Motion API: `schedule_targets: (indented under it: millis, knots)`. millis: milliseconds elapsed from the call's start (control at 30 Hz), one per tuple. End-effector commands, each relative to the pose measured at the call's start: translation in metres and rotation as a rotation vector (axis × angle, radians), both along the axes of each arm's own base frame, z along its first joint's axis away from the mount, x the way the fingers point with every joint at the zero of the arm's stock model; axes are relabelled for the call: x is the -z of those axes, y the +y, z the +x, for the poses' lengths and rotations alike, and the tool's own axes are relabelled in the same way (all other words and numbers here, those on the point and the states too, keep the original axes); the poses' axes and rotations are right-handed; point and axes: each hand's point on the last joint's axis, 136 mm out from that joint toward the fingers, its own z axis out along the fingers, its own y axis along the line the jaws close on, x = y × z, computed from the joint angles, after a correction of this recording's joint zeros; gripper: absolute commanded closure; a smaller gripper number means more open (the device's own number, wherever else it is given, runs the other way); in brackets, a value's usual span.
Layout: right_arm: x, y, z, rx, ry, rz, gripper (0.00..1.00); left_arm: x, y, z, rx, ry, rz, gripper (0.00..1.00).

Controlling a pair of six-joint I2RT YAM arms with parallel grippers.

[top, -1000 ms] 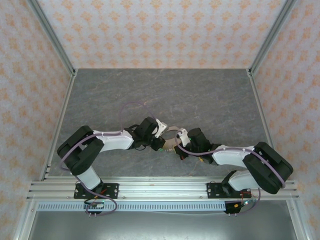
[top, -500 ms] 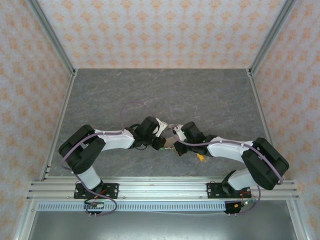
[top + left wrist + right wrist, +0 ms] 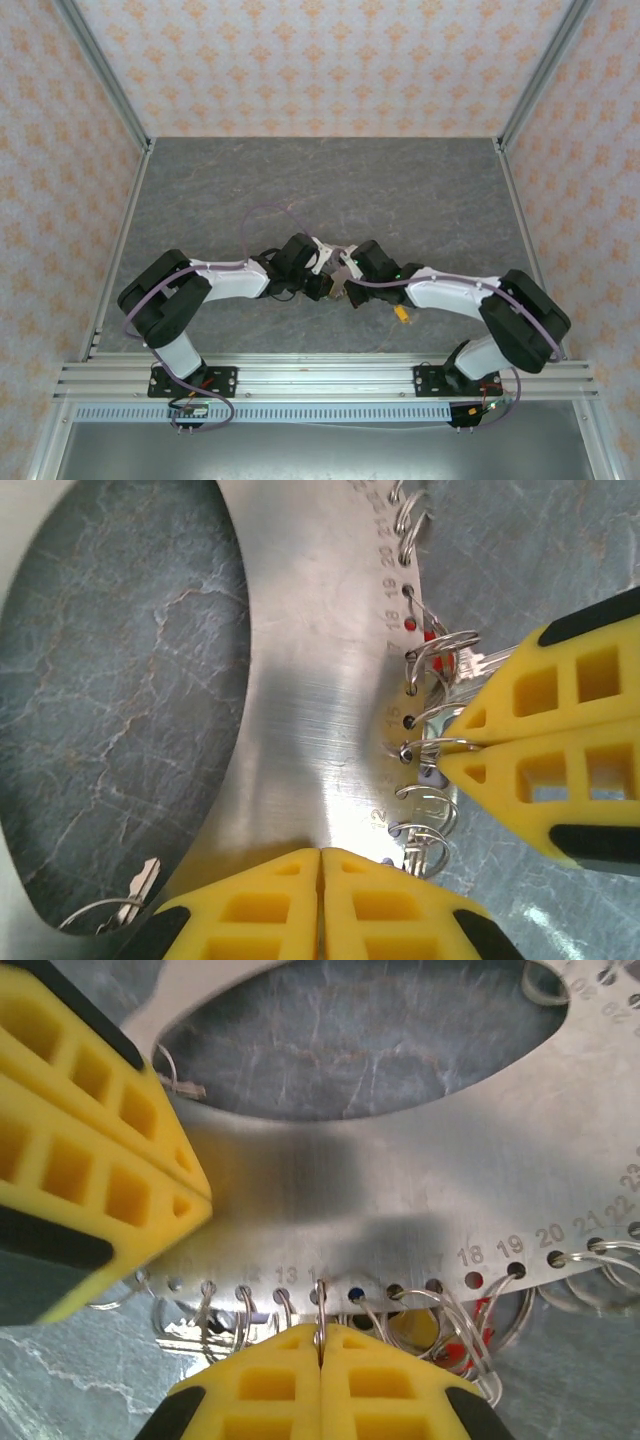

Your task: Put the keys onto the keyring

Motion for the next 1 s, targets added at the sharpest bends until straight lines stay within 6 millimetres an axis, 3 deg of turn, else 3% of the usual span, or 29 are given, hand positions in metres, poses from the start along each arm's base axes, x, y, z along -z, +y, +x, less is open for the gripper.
schedule_targets:
  millis: [0,300,500,600,767,967]
  knots:
    - [-0.039,0.004,0.022,0.038,-0.178,0.153,1.0,0.007,0.004,-0.013,-0.005,0.043,0.011,0.91]
    - [-0.066,0.013,0.017,-0.061,-0.306,0.325,1.0,-0.03,-0.008,-0.014,0.015,0.022,-0.08,0.9]
    - [-0.072,0.013,0.008,-0.176,-0.381,0.311,1.0,-0.071,0.007,-0.004,-0.045,-0.095,-0.075,0.85]
    - [-0.086,0.016,0.002,-0.223,-0.429,0.352,1.0,-0.085,0.016,0.002,-0.085,-0.135,-0.071,0.84]
    - [-0.108,0.025,-0.007,-0.28,-0.46,0.452,1.0,-0.088,0.029,0.012,-0.14,-0.117,-0.081,0.82]
    - [-0.11,0.033,-0.018,-0.34,-0.416,0.5,1.0,-0.062,0.026,0.007,-0.138,-0.015,-0.088,0.82]
